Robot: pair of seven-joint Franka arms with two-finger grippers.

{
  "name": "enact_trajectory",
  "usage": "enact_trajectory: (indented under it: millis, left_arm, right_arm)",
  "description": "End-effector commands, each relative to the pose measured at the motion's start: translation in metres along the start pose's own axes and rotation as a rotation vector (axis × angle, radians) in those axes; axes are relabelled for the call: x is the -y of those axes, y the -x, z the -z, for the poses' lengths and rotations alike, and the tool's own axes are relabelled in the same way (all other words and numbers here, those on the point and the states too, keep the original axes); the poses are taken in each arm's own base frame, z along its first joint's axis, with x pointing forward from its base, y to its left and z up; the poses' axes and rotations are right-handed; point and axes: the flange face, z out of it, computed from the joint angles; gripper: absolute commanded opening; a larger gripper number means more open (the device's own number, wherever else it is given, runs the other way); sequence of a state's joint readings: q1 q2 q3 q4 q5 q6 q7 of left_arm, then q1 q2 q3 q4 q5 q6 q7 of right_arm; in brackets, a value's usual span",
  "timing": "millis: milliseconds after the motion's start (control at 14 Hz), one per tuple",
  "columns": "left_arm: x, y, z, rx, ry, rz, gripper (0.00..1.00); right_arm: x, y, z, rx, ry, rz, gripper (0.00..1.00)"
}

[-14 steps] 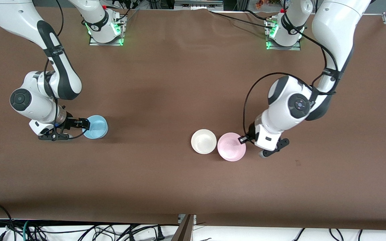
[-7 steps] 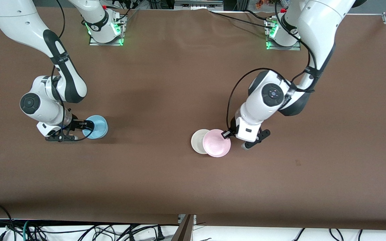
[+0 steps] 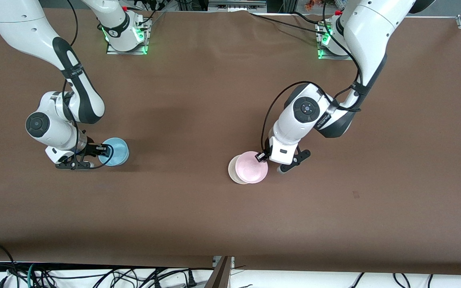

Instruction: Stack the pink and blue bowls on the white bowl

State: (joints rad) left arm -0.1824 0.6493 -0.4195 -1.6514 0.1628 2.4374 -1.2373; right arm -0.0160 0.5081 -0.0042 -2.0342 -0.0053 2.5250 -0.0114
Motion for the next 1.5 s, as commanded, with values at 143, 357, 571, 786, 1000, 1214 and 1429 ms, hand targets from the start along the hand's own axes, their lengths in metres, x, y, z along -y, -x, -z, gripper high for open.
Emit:
enact_trajectory:
  millis: [143,357,571,786,1000,1214,1429]
  left_arm:
    - [-0.006,0.012,-0.001,-0.029,0.013,0.008,0.0]
    - [-0.004,0.013,-0.005,-0.029,0.021,0.018,0.0]
    - [-0.004,0.019,-0.013,-0.049,0.016,0.013,0.0]
    - [-0.004,0.022,-0.02,-0.069,0.024,0.025,0.0]
    - [-0.005,0.022,-0.02,-0.071,0.025,0.025,0.0]
    - [-0.006,0.029,-0.026,-0.066,0.02,0.025,0.0]
    - [-0.005,0.03,-0.037,-0.084,0.036,0.025,0.0]
  right_arm:
    - [-0.001,0.004,0.005,0.03,-0.01,-0.009,0.09]
    - [0.001,0.003,0.007,0.027,-0.012,-0.003,0.0]
    - [0.01,-0.001,0.021,0.053,-0.02,0.01,0.0]
    - [0.035,-0.01,0.049,0.114,-0.036,0.051,0.0]
    - [0.058,-0.021,0.077,0.162,-0.063,0.072,0.0]
    - [0.071,-0.028,0.093,0.176,-0.099,0.072,0.0]
    - [0.081,-0.03,0.099,0.167,-0.104,0.08,0.0]
